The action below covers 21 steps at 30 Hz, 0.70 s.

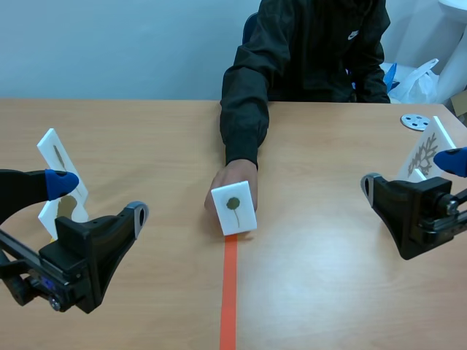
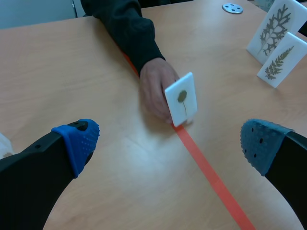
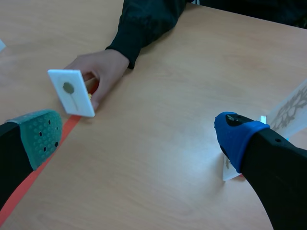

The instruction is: Sort the leaf by its shape. The table is split by an orange tape line. A compound leaf with several leaflets goes to the left side, a simple leaf with one blade goes to the right side. Return to the home posture when a red brick is placed on the table.

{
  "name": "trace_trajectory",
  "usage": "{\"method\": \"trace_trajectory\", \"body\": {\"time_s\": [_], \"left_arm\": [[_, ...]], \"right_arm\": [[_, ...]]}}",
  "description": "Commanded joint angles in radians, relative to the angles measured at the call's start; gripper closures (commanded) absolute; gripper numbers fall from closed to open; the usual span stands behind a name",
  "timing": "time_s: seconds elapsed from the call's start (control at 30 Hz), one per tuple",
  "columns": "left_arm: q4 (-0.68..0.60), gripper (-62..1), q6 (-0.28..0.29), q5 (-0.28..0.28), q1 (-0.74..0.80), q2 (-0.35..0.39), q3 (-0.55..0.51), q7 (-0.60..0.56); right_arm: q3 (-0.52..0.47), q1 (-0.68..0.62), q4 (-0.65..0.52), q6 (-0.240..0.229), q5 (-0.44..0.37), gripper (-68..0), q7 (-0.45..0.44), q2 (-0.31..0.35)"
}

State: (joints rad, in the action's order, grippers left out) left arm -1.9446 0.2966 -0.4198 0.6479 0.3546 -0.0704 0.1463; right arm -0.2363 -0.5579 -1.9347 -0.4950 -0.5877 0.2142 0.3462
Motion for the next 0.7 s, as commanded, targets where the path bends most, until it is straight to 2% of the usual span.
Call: {"method": "trace_trajectory", "body": {"time_s": [0.0, 0.5, 0.67], "left_arm": [[-0.012, -62.3, 0.005, -0.007, -0.006, -0.005, -0.001, -0.015], [-0.012, -62.3, 0.014, -0.003, -0.006, -0.005, -0.001, -0.013], [-0.011, -62.3, 0.057, 0.006, -0.006, -0.005, -0.001, -0.013]], "right_arm": [[-0.013, 0.012, 0.000, -0.003, -0.011, -67.9, -0.018, 0.011], [-0.013, 0.012, 0.000, -0.003, -0.010, -67.9, -0.017, 0.011], [-0.013, 0.012, 0.000, -0.003, -0.010, -67.9, -0.017, 0.011]]}}
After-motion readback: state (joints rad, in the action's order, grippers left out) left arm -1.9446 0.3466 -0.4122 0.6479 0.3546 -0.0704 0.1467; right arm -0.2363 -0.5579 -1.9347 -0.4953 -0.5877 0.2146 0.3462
